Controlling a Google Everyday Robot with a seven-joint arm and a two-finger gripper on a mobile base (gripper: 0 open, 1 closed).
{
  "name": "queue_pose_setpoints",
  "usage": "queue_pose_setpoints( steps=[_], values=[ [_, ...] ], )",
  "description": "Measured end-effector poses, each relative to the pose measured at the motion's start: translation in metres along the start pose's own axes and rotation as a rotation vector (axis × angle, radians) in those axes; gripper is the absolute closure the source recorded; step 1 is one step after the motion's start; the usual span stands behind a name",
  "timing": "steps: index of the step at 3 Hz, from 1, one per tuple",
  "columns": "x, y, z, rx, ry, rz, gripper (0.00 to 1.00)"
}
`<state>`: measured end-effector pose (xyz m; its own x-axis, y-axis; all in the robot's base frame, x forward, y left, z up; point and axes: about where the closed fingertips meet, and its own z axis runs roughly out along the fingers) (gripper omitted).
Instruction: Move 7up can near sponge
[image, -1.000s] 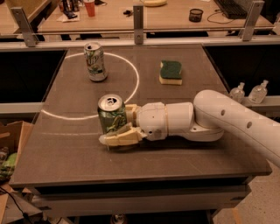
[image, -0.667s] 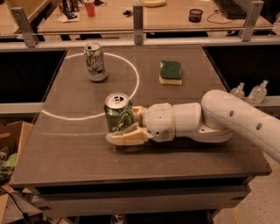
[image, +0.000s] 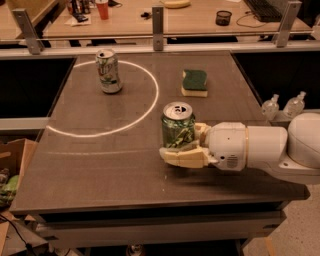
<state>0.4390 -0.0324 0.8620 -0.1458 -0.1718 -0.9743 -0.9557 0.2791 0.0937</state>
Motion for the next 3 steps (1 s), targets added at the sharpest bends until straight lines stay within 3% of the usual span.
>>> queue_pose_setpoints(
  steps=[2, 3],
  values=[
    [0.014, -0.023, -0.119, 0.364, 0.088, 0.016, 1.0],
    [0.015, -0.024, -0.126, 0.383, 0.092, 0.017, 1.0]
  ],
)
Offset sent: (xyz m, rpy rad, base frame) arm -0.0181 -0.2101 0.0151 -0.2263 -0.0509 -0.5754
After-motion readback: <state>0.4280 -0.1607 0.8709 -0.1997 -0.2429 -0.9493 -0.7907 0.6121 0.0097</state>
